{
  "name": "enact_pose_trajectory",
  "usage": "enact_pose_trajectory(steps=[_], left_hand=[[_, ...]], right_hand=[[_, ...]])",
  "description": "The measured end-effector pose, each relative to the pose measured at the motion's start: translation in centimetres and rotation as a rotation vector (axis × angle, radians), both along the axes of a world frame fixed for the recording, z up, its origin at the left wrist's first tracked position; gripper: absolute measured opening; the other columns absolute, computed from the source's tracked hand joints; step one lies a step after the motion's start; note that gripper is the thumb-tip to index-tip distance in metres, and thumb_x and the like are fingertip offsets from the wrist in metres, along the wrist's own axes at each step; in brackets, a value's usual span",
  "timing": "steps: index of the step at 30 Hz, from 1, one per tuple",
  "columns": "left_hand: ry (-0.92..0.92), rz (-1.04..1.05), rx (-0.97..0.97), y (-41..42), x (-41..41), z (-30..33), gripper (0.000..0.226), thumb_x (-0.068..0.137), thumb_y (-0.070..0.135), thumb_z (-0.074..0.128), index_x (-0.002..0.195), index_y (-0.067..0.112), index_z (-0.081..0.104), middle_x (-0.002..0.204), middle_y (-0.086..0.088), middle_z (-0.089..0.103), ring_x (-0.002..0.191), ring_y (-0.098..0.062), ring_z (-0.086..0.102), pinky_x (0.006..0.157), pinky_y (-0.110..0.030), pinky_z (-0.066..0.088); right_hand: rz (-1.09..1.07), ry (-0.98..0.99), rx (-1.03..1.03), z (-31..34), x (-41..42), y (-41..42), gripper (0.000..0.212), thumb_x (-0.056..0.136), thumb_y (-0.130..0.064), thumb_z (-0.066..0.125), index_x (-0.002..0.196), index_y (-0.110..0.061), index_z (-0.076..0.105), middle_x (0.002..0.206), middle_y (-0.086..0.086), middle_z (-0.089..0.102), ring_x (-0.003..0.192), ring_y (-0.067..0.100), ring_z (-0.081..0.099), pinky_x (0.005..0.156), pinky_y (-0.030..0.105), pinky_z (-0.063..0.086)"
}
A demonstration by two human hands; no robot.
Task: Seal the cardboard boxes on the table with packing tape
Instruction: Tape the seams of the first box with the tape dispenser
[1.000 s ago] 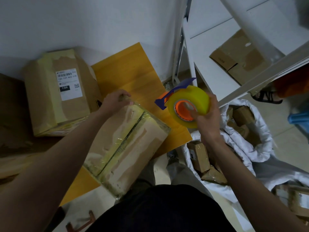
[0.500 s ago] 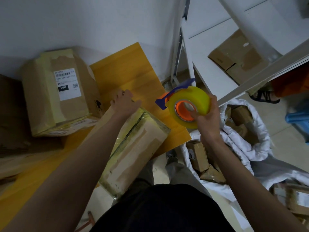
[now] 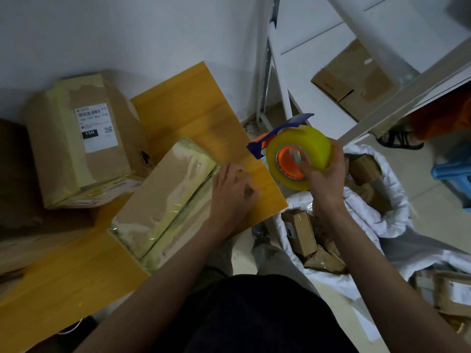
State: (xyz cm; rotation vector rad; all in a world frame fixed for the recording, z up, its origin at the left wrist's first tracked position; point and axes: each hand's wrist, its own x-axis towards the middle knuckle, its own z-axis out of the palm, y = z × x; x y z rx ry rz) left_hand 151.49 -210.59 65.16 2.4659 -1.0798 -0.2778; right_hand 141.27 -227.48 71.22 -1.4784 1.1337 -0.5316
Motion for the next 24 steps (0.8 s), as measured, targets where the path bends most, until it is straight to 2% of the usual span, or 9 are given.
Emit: enact_pose_trajectory(steps=[2, 4, 6, 9, 13, 17, 19, 22, 24], left_hand=[[-0.034, -0.040, 0.060, 0.2, -0.7, -0.4, 0.036, 0.080, 0.051, 0.065, 0.093, 0.018, 0.063, 0.115, -0.003, 0.055, 0.116, -0.025, 0.044, 0.095, -0.042, 0.038], [-0.042, -0.072, 0.043, 0.5, -0.8, -0.8, 0.026, 0.083, 0.041, 0.066, 0.092, 0.016, 0.063, 0.108, -0.004, 0.055, 0.111, -0.025, 0.043, 0.094, -0.043, 0.040], [-0.028, -0.092, 0.010, 0.3, -0.9, -1.1, 0.015, 0.086, 0.028, 0.065, 0.088, 0.013, 0.062, 0.102, -0.006, 0.055, 0.107, -0.028, 0.046, 0.093, -0.045, 0.039], [-0.002, -0.081, 0.000, -0.2, -1.4, -1.2, 0.010, 0.087, 0.019, 0.061, 0.084, 0.010, 0.064, 0.095, -0.008, 0.057, 0.104, -0.033, 0.050, 0.099, -0.048, 0.036], [0.056, -0.055, 0.022, -0.3, -1.8, -1.1, 0.013, 0.086, 0.020, 0.060, 0.082, 0.009, 0.067, 0.094, -0.008, 0.060, 0.109, -0.033, 0.049, 0.106, -0.051, 0.032], [0.096, -0.078, 0.049, -0.3, -2.8, -0.7, 0.015, 0.087, 0.022, 0.063, 0.084, 0.008, 0.069, 0.097, -0.009, 0.063, 0.113, -0.033, 0.049, 0.113, -0.051, 0.028], [0.089, -0.096, 0.048, -0.3, -3.7, -1.0, 0.014, 0.086, 0.022, 0.069, 0.082, 0.008, 0.070, 0.095, -0.008, 0.064, 0.113, -0.031, 0.048, 0.114, -0.048, 0.024], [0.090, -0.134, 0.029, -0.3, -5.1, -1.7, 0.020, 0.083, 0.027, 0.072, 0.077, 0.009, 0.069, 0.089, -0.006, 0.063, 0.110, -0.031, 0.051, 0.112, -0.053, 0.032], [0.114, -0.152, -0.005, -0.2, -6.1, -1.8, 0.021, 0.086, 0.026, 0.070, 0.076, 0.007, 0.071, 0.098, -0.009, 0.066, 0.116, -0.033, 0.053, 0.112, -0.054, 0.033]], right_hand=[[-0.004, -0.004, -0.007, 0.2, -0.1, -0.1, 0.060, 0.086, -0.022, 0.082, 0.135, -0.028, 0.048, 0.124, -0.008, 0.058, 0.114, 0.015, 0.060, 0.091, 0.041, 0.059], [-0.001, -0.003, -0.014, 0.4, -0.3, -0.2, 0.058, 0.086, -0.016, 0.081, 0.132, -0.029, 0.047, 0.119, -0.012, 0.057, 0.110, 0.010, 0.060, 0.090, 0.041, 0.059], [0.003, -0.001, -0.017, 0.3, -0.4, -0.2, 0.059, 0.086, -0.015, 0.081, 0.132, -0.029, 0.047, 0.123, -0.006, 0.059, 0.112, 0.016, 0.061, 0.090, 0.044, 0.059], [0.001, 0.004, -0.005, 0.3, -0.3, 0.0, 0.060, 0.085, -0.015, 0.081, 0.133, -0.030, 0.048, 0.126, -0.002, 0.059, 0.113, 0.019, 0.061, 0.090, 0.047, 0.060], [0.017, 0.004, -0.011, 0.5, -0.2, 0.4, 0.059, 0.084, -0.032, 0.084, 0.130, -0.035, 0.049, 0.129, -0.003, 0.058, 0.116, 0.021, 0.060, 0.092, 0.049, 0.059], [0.054, -0.012, 0.000, 0.6, -0.1, 0.7, 0.054, 0.086, -0.023, 0.082, 0.123, -0.040, 0.046, 0.127, -0.001, 0.057, 0.115, 0.021, 0.059, 0.092, 0.047, 0.058], [0.077, -0.016, -0.004, 0.6, -0.2, 0.7, 0.054, 0.085, -0.023, 0.082, 0.125, -0.038, 0.047, 0.128, 0.000, 0.057, 0.115, 0.022, 0.059, 0.092, 0.045, 0.058], [0.109, -0.024, 0.012, 0.9, -0.7, 0.7, 0.057, 0.081, -0.027, 0.082, 0.128, -0.032, 0.050, 0.126, 0.003, 0.060, 0.113, 0.024, 0.061, 0.091, 0.048, 0.058], [0.118, -0.026, 0.030, 1.1, -0.9, 0.6, 0.057, 0.081, -0.027, 0.082, 0.128, -0.031, 0.050, 0.124, 0.003, 0.061, 0.111, 0.023, 0.063, 0.090, 0.047, 0.058]])
